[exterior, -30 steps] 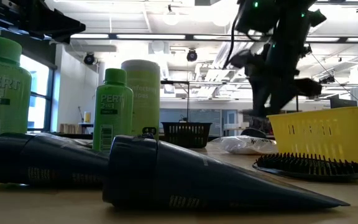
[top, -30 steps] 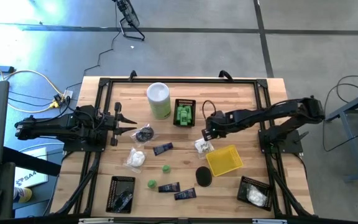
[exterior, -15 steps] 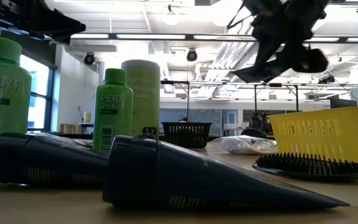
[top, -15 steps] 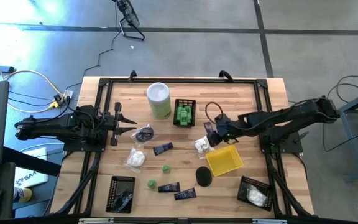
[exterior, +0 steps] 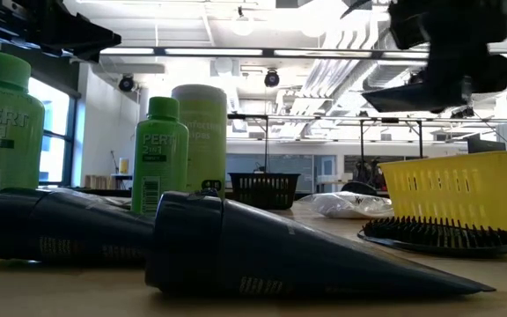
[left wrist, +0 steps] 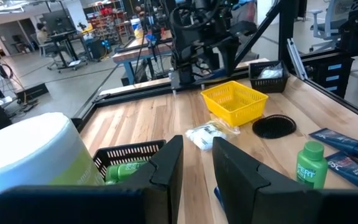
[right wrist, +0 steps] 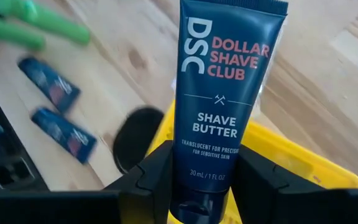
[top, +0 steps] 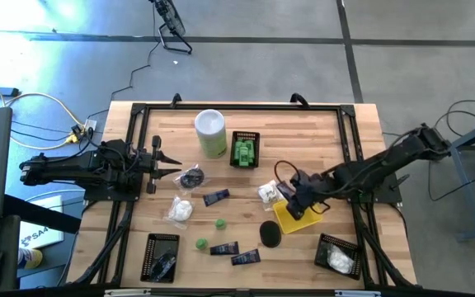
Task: Pick & Place Travel size toiletries
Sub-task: Put the blue shave butter into the yellow bin
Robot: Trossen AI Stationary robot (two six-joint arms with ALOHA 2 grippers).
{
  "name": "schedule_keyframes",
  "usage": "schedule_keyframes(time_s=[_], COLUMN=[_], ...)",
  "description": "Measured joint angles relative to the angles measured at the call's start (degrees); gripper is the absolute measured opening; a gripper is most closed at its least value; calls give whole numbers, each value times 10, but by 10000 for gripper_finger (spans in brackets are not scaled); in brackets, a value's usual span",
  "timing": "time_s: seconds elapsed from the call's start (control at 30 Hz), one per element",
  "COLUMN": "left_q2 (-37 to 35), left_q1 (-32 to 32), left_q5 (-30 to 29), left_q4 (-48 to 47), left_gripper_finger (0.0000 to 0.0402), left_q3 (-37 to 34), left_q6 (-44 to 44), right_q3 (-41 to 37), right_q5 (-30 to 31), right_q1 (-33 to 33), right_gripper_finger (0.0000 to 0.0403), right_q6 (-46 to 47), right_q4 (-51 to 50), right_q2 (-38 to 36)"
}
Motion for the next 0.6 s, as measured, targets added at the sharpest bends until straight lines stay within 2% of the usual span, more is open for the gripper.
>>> schedule_keyframes(time_s=[0.3, 0.6], left_q2=[0, 0], left_q1=[0, 0], left_q5=[2, 1], left_q4=[8, 8], left_gripper_finger=[84, 84], left_q3=[0, 0], left_q6=[-15, -15], right_q3=[0, 0], right_q5=[67, 73], right_q1=[63, 93], right_gripper_finger=[129, 131], right_q6=[-50, -80], right_q4=[-31, -31], right_q2=[16, 75])
